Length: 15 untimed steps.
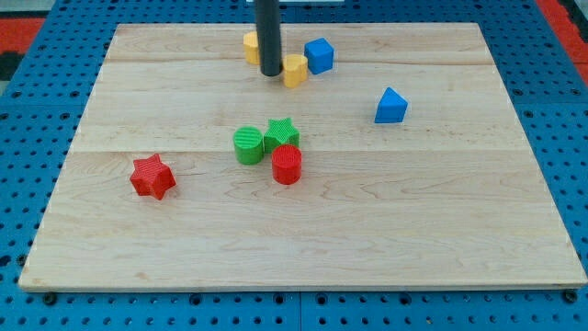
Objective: Make a group with yellow and blue blocks
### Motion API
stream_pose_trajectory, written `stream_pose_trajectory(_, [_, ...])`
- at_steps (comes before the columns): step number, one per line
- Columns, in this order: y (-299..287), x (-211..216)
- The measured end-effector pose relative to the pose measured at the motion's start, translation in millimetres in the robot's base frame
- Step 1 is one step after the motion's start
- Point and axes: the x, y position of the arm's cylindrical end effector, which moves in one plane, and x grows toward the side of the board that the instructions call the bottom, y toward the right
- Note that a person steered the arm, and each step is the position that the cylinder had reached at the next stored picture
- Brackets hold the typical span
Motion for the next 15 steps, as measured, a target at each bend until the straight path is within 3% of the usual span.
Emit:
stream_pose_trajectory(2, [-35.6,-16.6])
stream_pose_trajectory(3, [-86.4,-77.9])
stream_pose_trajectory(4, [-108.0,-105.1])
stream_pose_trajectory(6, [6.3,-39.6])
stream_pose_trajectory(8, [19.8,-100.5])
stream_pose_trajectory(9, [60.8,-78.6])
stream_pose_trajectory(10, [55.3,-58.5])
stream_pose_trajectory(11, [-1.9,-73.3])
stream_pose_trajectory(13, [-165.2,70.5])
stream_pose_trajectory(14, [-206.9,145.9])
stream_pose_trajectory(15, [-206.2,203.2])
